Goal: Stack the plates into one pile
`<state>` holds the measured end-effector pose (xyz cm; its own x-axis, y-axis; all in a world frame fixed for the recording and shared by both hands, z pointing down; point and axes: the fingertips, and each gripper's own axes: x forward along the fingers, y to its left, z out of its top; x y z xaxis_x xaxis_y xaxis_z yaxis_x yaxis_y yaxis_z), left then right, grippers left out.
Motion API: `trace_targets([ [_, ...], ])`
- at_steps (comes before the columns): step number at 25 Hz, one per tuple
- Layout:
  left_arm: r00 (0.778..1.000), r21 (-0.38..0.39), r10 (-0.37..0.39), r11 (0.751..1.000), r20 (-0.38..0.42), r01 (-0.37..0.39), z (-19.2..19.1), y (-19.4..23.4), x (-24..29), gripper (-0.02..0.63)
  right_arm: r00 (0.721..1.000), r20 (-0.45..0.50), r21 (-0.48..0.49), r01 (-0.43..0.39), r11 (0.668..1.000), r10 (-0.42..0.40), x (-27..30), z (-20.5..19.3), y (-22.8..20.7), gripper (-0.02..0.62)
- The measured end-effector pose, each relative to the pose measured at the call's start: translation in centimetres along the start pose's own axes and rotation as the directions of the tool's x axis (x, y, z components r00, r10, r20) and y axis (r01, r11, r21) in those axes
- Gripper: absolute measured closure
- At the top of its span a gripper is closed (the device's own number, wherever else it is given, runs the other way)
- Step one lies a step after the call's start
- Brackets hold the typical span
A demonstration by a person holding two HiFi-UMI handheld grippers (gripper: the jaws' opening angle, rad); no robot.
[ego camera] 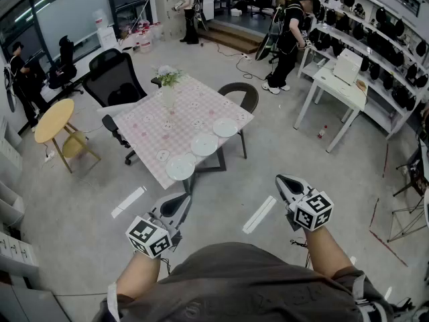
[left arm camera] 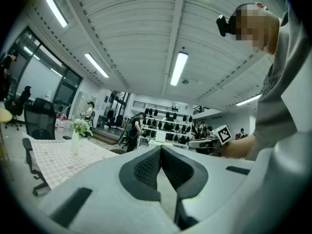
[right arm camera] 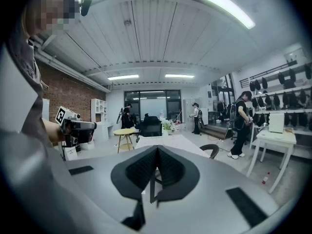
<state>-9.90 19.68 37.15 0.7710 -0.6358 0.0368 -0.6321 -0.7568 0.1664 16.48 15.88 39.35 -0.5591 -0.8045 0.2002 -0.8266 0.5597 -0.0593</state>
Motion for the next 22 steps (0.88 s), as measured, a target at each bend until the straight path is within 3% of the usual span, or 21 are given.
trace_targets([
  [14, 1.000, 0.014, -0.006, 1.000, -0.020, 0.007, 0.1, -2.1, 4.3, 0.600, 1.000, 0.007, -0.017, 0.012, 1.000, -0.011, -2.0, 0.0, -4.1, 0.603],
  [22, 1.000, 0.039, -0.013, 0.999, -0.021, 0.013, 0.5, -6.1, 9.0, 0.600, 1.000, 0.026, -0.038, 0.016, 0.999, -0.015, -5.7, 0.2, -8.7, 0.603],
])
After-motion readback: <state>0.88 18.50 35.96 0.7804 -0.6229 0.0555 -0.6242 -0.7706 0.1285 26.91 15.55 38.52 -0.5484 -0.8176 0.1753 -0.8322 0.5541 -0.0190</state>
